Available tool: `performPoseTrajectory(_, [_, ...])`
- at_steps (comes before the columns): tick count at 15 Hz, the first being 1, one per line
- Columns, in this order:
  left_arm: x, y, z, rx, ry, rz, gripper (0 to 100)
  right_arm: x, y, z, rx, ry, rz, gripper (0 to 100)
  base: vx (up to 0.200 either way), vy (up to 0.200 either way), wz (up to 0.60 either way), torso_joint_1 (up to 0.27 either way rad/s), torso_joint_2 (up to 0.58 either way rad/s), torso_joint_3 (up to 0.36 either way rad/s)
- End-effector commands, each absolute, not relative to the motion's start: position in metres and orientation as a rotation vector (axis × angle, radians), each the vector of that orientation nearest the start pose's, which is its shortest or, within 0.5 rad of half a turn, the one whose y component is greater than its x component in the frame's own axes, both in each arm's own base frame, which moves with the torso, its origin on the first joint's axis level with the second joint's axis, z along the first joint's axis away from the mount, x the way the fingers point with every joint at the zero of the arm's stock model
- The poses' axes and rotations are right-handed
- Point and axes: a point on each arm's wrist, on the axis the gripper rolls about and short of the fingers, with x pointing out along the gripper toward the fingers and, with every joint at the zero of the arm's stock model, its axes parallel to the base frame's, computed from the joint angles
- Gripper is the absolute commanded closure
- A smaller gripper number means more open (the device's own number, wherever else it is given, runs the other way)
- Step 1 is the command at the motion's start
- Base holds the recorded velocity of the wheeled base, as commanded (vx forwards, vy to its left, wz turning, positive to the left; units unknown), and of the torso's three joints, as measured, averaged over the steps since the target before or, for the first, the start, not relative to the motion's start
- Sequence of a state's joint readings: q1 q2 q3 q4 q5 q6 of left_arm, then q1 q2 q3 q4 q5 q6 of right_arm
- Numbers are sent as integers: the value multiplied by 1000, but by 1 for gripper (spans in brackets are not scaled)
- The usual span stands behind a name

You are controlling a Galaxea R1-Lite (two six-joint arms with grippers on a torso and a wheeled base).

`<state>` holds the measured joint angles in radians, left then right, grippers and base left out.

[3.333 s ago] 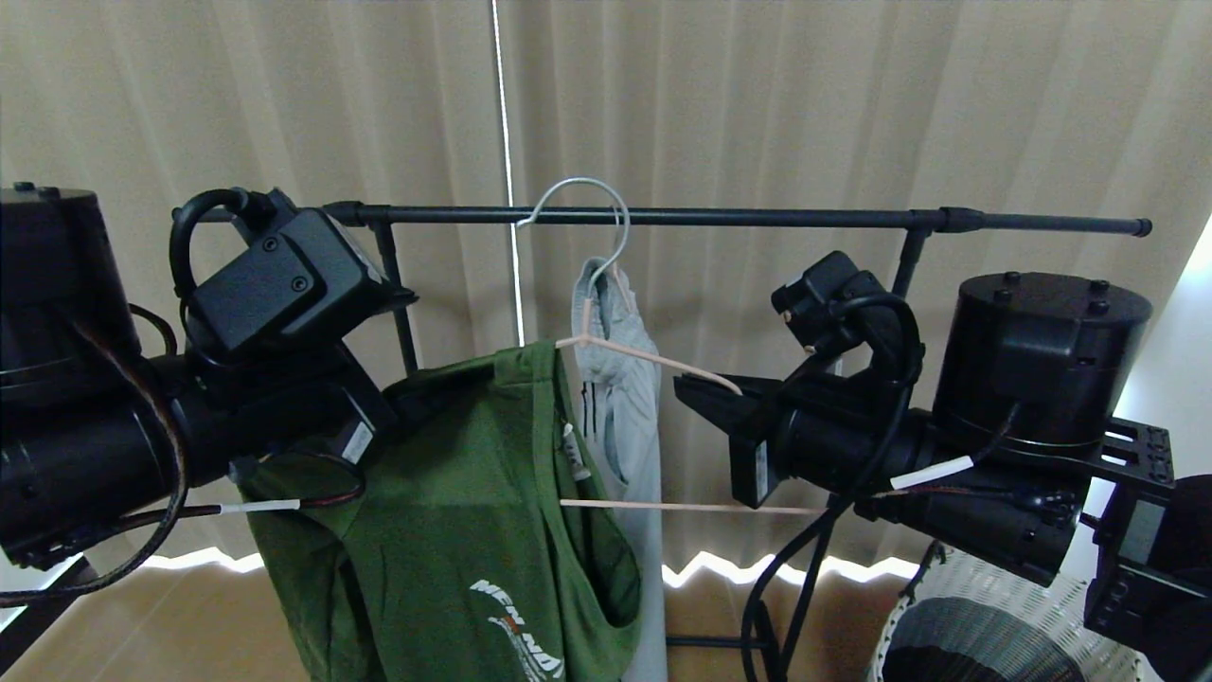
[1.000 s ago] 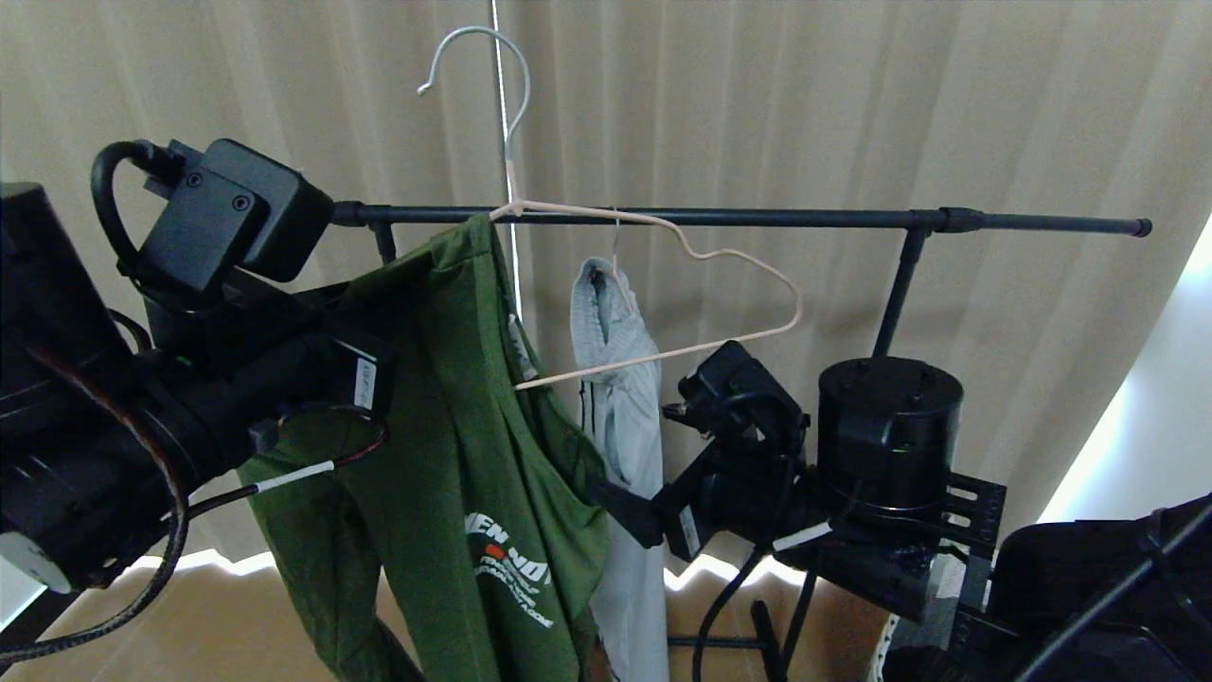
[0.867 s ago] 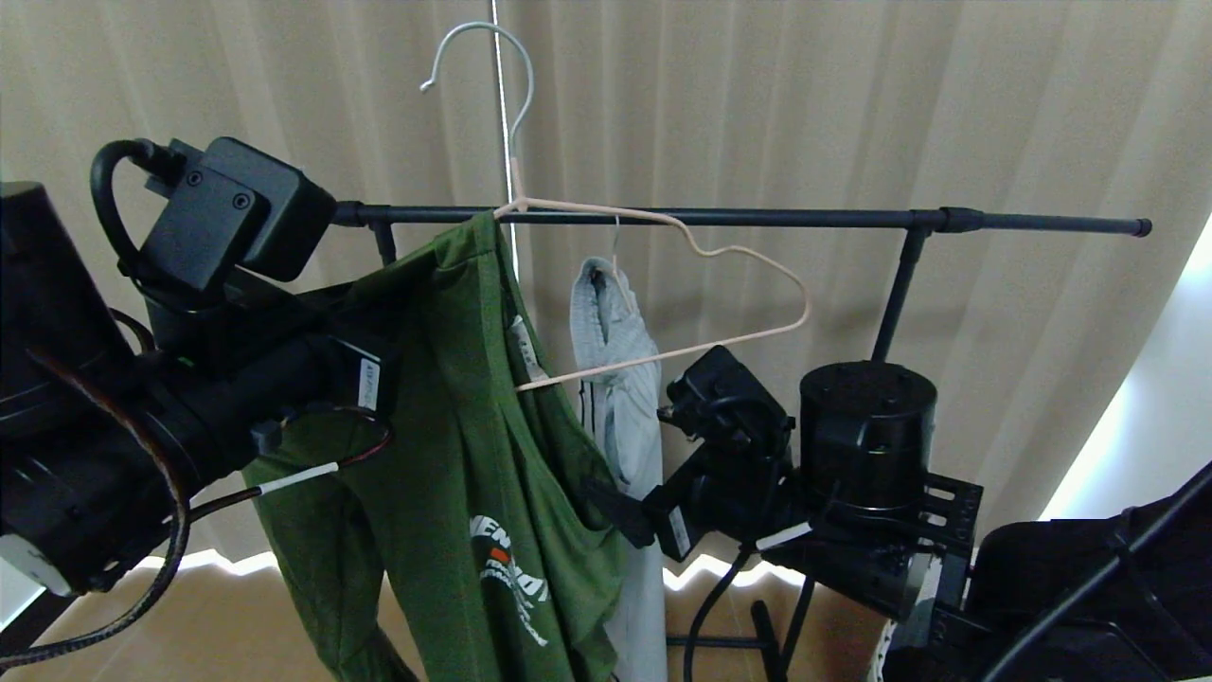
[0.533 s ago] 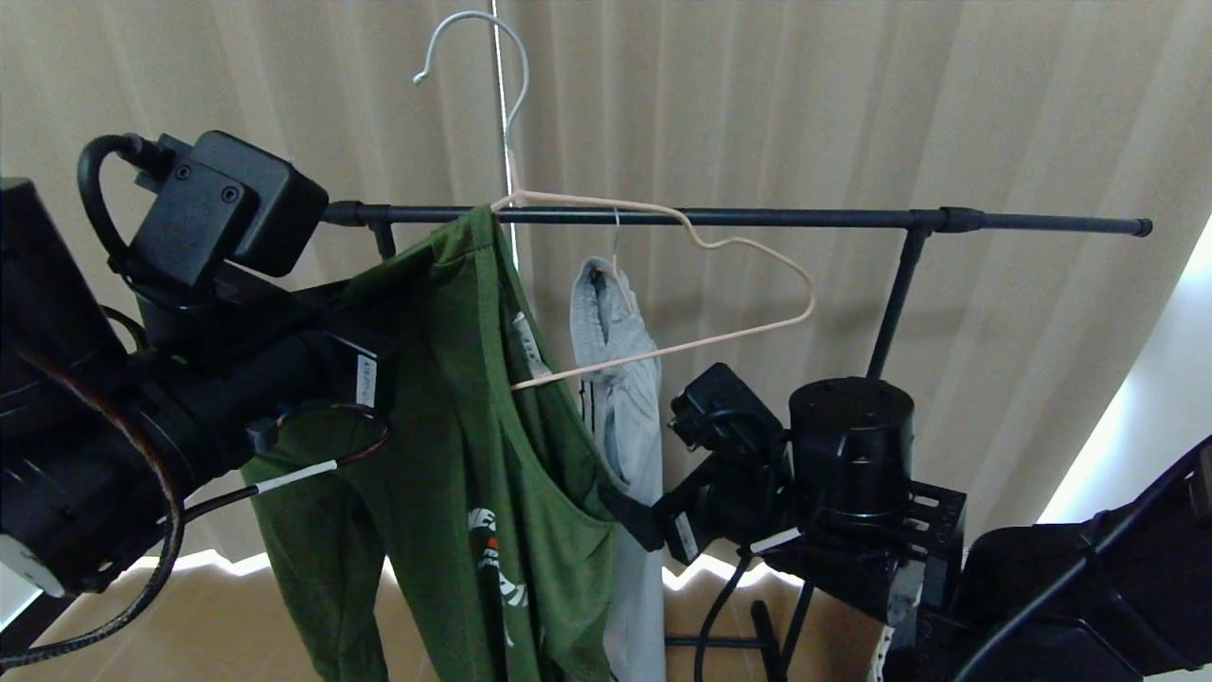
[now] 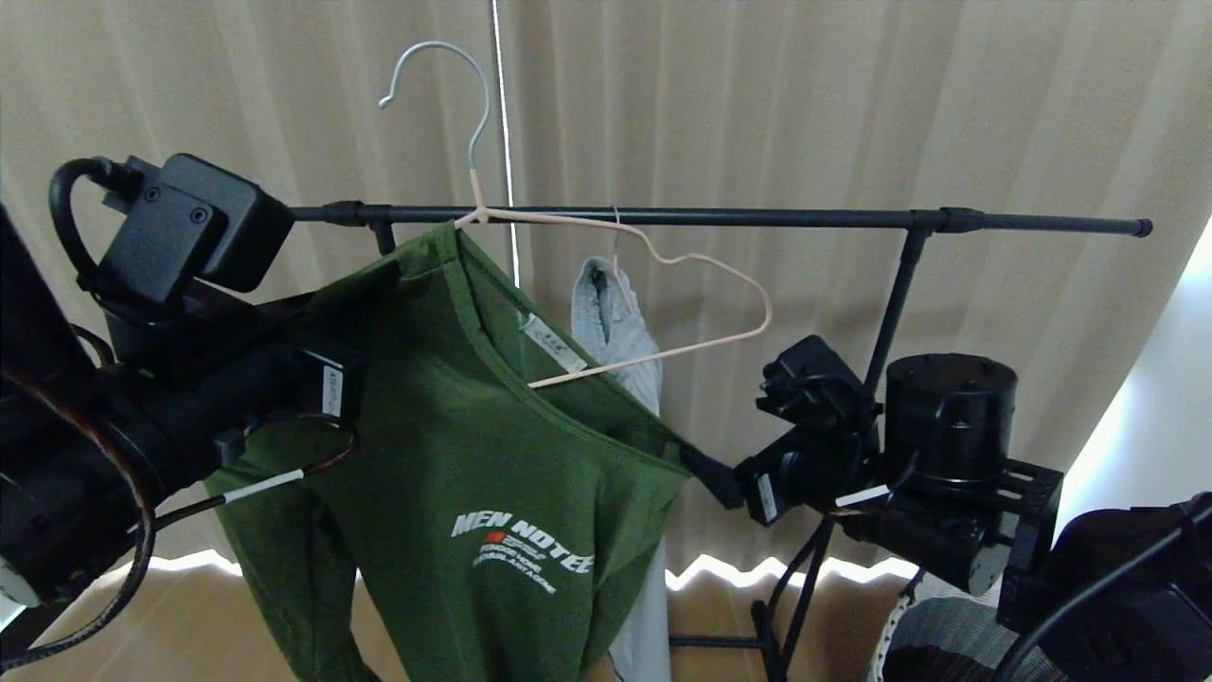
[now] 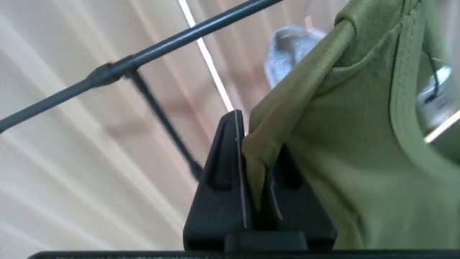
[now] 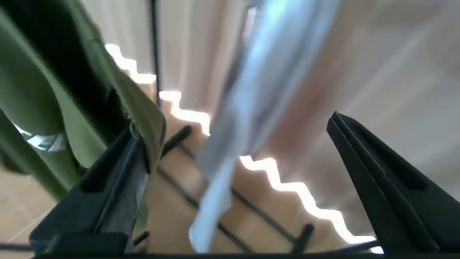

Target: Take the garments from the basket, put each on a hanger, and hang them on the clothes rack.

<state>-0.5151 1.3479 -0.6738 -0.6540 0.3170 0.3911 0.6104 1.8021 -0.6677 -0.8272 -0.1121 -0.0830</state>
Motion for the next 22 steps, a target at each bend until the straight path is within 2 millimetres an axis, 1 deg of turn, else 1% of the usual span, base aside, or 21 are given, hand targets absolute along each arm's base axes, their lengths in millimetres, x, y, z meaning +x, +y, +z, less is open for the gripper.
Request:
performPoseTrajectory(1, [186,-96,235,403,-9,-198,100,260,159,147,-183,233,454,0,0,0,0,0,0,0])
performPoseTrajectory(2, [181,-93,223,423,27,-202,100,265,152,155,-180,203,429,0,0,0,0,0,0,0])
performPoseTrajectory(4, [177,-86,203,482,92,-196,100,269,148,166,-170,168,409,0,0,0,0,0,0,0])
performPoseTrajectory(6, [177,-73,191,569,141,-155,100,271,142,179,-158,132,390,0,0,0,0,0,0,0])
performPoseTrajectory(8, [181,-66,188,604,160,-118,100,271,140,183,-170,114,385,0,0,0,0,0,0,0])
performPoseTrajectory(9, [181,-66,188,606,162,-117,100,270,140,187,-171,103,388,0,0,0,0,0,0,0])
performPoseTrajectory(12, [182,-67,189,603,161,-115,100,268,142,189,-171,104,402,0,0,0,0,0,0,0])
performPoseTrajectory(13, [184,-67,190,598,160,-114,100,262,146,191,-177,97,428,0,0,0,0,0,0,0])
performPoseTrajectory(14, [185,-68,190,595,160,-111,100,254,156,190,-212,95,476,0,0,0,0,0,0,0])
performPoseTrajectory(15, [186,-68,190,592,161,-109,100,248,161,192,-234,90,505,0,0,0,0,0,0,0])
performPoseTrajectory(17, [186,-74,190,520,159,-128,100,238,176,194,-277,91,571,0,0,0,0,0,0,0])
performPoseTrajectory(18, [186,-79,191,488,142,-146,100,236,179,193,-307,85,585,0,0,0,0,0,0,0])
performPoseTrajectory(20, [187,-81,191,476,124,-149,100,235,183,191,-349,76,613,0,0,0,0,0,0,0])
performPoseTrajectory(22, [193,-84,189,466,103,-145,100,233,184,195,-366,53,649,0,0,0,0,0,0,0])
